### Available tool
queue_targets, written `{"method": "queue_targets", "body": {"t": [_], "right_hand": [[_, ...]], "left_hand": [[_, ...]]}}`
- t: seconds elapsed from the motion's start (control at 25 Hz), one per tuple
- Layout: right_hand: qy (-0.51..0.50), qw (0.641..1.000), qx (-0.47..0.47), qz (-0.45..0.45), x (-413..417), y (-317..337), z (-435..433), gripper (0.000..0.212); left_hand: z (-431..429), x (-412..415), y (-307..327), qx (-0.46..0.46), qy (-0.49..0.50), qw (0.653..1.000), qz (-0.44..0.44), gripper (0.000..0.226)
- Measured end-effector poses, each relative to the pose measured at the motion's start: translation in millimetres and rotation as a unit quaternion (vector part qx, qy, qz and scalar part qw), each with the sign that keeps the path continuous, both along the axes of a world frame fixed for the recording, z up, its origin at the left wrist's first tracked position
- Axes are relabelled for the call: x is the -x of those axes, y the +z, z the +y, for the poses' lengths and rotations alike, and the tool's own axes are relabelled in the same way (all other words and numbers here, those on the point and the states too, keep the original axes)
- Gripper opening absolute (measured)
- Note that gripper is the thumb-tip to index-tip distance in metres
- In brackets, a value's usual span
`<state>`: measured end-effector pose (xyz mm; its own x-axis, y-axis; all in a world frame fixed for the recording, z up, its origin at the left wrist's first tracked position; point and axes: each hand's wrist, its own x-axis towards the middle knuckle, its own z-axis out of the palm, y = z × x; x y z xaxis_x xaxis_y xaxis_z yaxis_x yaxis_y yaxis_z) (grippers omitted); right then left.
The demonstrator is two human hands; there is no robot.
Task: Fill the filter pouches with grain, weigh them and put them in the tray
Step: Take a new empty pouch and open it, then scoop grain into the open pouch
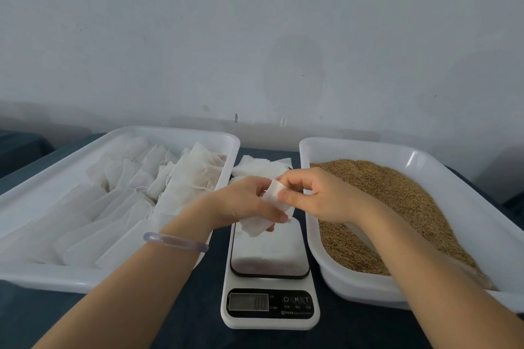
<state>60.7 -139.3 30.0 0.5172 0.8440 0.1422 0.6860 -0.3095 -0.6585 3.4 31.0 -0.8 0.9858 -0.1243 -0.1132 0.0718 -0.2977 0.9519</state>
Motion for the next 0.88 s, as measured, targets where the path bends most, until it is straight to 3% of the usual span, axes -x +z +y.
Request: {"method": "queue_targets", "body": {"t": [0.08,0.16,0.24,0.32,0.36,0.44,0.6,0.68,0.88], "right_hand": [[-0.039,0.999,-0.024,0.021,-7.0,3.4,-11.3,0.012],[-0.135,0.990,0.022,-0.013,-25.2,9.1,-36.5,0.010],[-0.221,0.947,0.222,-0.066,-48.6,8.6,-74.3,0.017],[-0.248,0.872,0.422,-0.034,-59.1,-0.7,-109.7,0.044],[-0.255,0.847,0.466,-0.007,-60.2,-6.8,-122.8,0.055],[-0.277,0.838,0.470,0.014,-59.0,-17.3,-139.4,0.060],[-0.287,0.859,0.424,0.011,-58.1,-32.1,-153.6,0.024],[-0.293,0.883,0.367,0.015,-56.7,-34.2,-155.1,0.017],[-0.275,0.904,0.290,-0.150,-52.6,-34.9,-141.8,0.023]], "left_hand": [[-0.4,1.0,-0.3,-0.022,0.004,1.000,0.010,0.024],[-0.3,1.0,0.3,-0.021,0.019,1.000,0.005,0.023],[-1.8,1.5,0.7,0.006,0.028,1.000,-0.004,0.025],[-3.6,1.3,1.2,0.048,0.029,0.998,-0.018,0.029],[-3.8,1.1,2.0,0.066,0.033,0.997,-0.027,0.033],[-3.3,0.4,5.0,0.095,0.055,0.993,-0.042,0.038],[-0.7,-1.2,5.5,0.122,0.097,0.987,-0.034,0.033],[-0.2,-0.3,4.1,0.110,0.098,0.989,-0.026,0.032],[-0.7,0.2,4.6,0.075,0.121,0.990,-0.021,0.036]]}}
